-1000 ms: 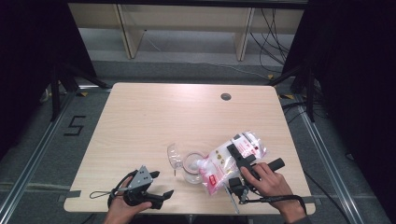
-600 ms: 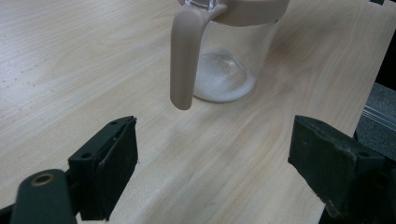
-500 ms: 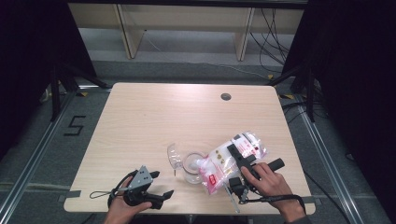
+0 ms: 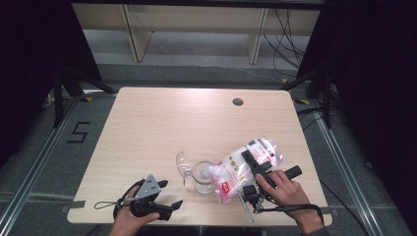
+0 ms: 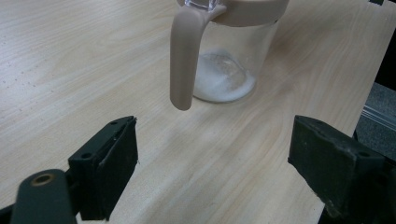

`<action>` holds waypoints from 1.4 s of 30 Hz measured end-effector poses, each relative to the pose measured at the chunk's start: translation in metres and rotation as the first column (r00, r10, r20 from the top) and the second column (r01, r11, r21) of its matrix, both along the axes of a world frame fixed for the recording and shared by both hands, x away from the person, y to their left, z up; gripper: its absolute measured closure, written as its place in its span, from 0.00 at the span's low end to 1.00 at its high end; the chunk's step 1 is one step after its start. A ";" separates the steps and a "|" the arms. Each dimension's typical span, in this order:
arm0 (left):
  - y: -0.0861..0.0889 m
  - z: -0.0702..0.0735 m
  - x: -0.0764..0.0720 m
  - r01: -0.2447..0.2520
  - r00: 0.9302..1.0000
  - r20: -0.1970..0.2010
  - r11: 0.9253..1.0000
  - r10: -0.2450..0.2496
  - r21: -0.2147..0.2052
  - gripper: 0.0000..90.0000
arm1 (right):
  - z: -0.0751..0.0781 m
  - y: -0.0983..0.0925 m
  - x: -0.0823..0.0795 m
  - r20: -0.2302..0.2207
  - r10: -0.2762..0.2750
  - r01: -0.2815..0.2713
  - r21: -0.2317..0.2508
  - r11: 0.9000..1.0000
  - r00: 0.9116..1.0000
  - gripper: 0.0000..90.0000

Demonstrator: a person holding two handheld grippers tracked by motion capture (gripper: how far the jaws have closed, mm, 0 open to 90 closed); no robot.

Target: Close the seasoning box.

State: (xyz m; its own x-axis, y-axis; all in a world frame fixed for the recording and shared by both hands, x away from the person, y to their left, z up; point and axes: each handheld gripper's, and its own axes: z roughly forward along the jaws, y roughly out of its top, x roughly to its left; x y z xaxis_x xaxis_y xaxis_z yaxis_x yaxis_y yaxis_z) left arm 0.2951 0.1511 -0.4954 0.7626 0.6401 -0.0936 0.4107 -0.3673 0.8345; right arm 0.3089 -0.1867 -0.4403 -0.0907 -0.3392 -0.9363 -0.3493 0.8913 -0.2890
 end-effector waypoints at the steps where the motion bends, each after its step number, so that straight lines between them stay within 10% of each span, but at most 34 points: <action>1: 0.000 0.000 0.000 -0.001 1.000 -0.001 1.000 0.001 0.000 0.17 | 0.001 -0.001 0.000 0.005 -0.008 0.008 -0.001 1.000 1.000 0.59; 42: -0.001 0.000 0.000 0.007 1.000 0.013 1.000 -0.006 -0.022 0.17 | 0.002 0.002 -0.003 -0.005 0.005 -0.005 0.022 1.000 1.000 0.60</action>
